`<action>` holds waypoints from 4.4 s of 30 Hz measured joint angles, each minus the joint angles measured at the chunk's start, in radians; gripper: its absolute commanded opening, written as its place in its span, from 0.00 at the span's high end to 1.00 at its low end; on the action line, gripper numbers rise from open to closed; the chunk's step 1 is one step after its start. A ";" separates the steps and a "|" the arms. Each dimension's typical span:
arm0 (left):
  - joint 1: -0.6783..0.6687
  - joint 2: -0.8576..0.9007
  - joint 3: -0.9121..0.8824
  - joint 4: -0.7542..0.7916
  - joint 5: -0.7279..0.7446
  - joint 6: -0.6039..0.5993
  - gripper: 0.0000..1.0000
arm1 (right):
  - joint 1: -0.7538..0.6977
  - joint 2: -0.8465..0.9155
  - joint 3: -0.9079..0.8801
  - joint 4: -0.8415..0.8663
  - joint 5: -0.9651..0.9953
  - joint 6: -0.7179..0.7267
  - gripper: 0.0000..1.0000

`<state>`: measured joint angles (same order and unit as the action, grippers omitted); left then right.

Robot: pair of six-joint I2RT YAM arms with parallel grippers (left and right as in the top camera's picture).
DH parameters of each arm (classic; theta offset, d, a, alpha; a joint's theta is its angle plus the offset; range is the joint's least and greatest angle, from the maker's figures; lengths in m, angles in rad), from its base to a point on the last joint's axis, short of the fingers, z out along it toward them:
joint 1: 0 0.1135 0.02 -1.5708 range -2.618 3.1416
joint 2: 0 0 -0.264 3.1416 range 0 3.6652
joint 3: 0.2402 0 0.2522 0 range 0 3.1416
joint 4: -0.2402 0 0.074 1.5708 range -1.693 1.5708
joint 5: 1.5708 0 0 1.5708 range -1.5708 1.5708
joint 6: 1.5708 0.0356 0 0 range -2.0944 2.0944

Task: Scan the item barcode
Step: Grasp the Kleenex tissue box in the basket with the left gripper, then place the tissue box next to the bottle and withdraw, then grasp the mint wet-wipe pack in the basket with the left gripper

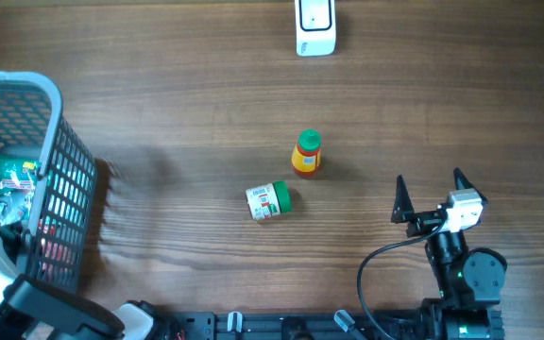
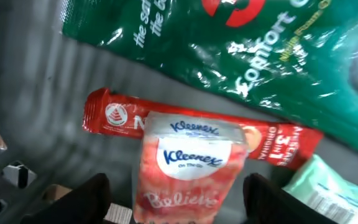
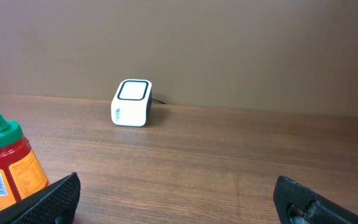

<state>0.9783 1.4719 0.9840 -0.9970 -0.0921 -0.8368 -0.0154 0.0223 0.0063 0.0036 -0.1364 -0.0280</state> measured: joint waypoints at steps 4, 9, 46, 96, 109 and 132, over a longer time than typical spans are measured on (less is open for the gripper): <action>0.000 0.001 -0.049 0.078 0.001 0.011 0.09 | 0.000 0.000 0.000 0.000 0.000 0.000 0.00; 0.000 0.001 -0.064 0.114 0.001 0.017 0.30 | 0.000 0.000 0.000 0.000 0.000 0.000 0.00; -0.969 -0.148 0.896 -0.366 0.346 0.357 0.96 | 0.000 0.001 0.000 0.000 0.000 0.000 0.00; -1.326 0.333 1.158 -0.352 0.026 0.248 0.00 | 0.000 0.001 0.000 0.000 0.000 0.000 0.00; -0.270 0.075 1.168 -0.682 -0.054 -0.100 0.00 | 0.000 0.001 0.000 0.000 0.000 0.000 0.00; -0.331 0.447 0.439 -0.073 0.151 -0.822 0.33 | 0.000 0.000 0.000 0.000 0.000 0.000 0.00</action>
<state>0.6476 1.9194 1.4235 -1.0702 0.0586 -1.6585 -0.0154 0.0223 0.0063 0.0036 -0.1364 -0.0280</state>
